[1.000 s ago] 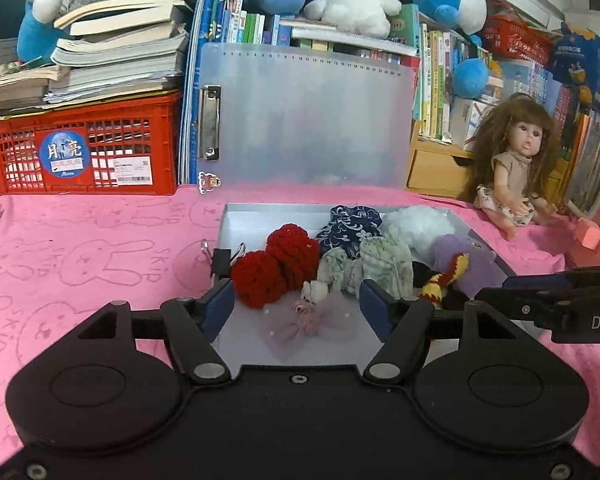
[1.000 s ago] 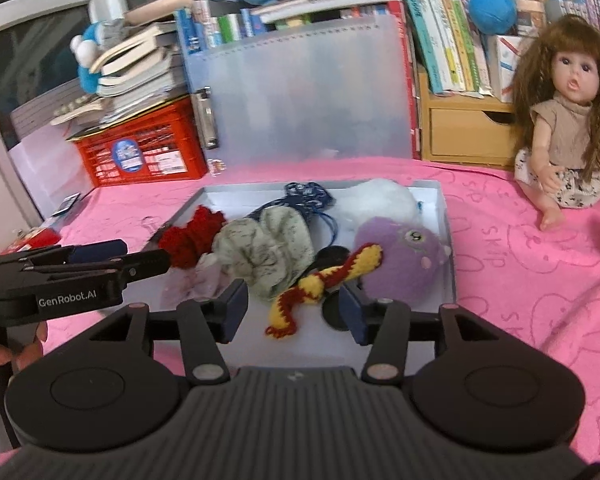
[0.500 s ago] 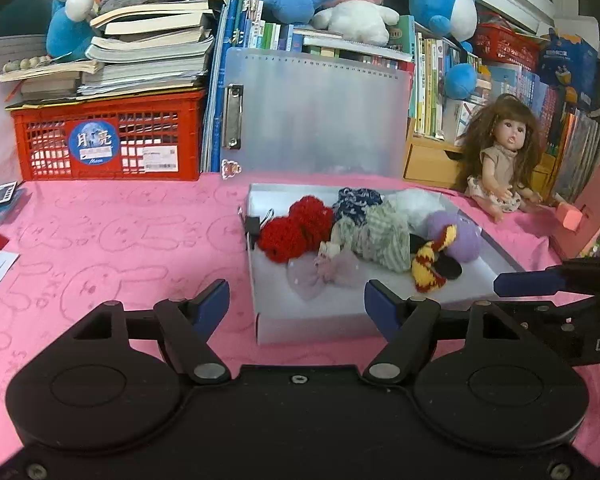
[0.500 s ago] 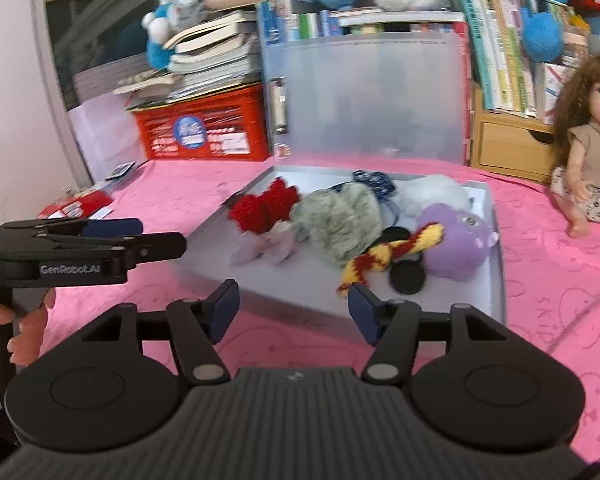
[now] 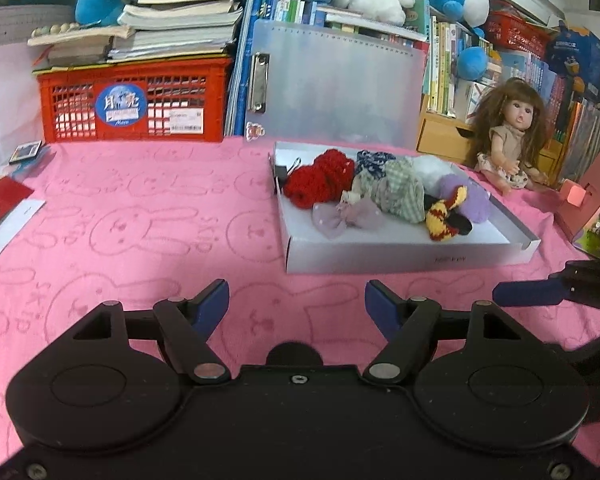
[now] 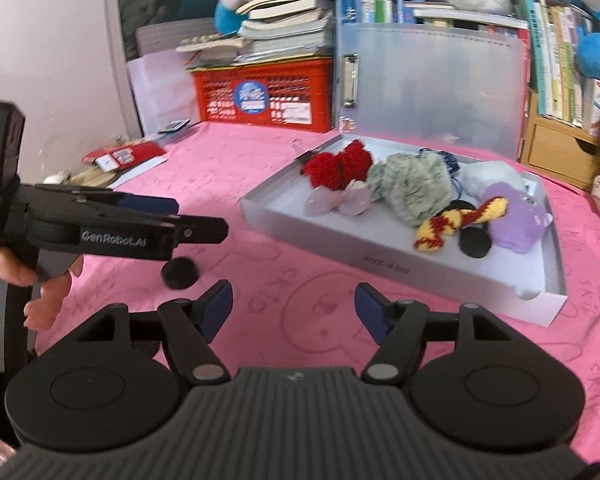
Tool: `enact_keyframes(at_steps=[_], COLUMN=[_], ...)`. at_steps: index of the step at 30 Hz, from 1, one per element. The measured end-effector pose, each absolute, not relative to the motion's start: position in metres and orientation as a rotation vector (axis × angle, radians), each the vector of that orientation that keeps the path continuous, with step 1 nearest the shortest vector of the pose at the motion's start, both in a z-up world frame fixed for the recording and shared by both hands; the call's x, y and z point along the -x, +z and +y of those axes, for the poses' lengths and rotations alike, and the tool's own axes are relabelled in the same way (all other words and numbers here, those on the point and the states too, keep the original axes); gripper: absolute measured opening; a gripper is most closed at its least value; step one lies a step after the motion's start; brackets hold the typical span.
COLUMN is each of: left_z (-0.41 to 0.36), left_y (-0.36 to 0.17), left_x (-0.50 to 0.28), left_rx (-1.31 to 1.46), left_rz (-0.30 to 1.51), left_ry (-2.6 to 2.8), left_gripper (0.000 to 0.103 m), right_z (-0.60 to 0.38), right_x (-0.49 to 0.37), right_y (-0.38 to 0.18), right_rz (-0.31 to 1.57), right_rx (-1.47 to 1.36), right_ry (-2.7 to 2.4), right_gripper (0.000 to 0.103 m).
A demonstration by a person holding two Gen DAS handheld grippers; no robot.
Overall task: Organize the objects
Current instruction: 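Move the left tool to a black lid on the cloth while right tool approaches another lid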
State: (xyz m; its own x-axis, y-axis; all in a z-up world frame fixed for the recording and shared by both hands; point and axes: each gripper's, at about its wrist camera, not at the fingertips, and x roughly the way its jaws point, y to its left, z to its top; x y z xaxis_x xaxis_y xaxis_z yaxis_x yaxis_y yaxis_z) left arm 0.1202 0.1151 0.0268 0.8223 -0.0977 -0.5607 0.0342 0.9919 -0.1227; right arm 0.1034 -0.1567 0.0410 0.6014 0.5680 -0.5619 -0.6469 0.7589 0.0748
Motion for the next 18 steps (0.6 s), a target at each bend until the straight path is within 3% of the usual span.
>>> enact_keyframes(at_steps=[18], left_z=[0.116], left_y=[0.006], left_x=[-0.112], left_rx=[0.144], left_rz=[0.66], left_ry=[-0.059], left_gripper=[0.071], right_z=[-0.113], right_x=[-0.058], right_y=[0.018], right_rz=[0.599], right_rx=[0.242], right_ry=[0.895], right_gripper=[0.082])
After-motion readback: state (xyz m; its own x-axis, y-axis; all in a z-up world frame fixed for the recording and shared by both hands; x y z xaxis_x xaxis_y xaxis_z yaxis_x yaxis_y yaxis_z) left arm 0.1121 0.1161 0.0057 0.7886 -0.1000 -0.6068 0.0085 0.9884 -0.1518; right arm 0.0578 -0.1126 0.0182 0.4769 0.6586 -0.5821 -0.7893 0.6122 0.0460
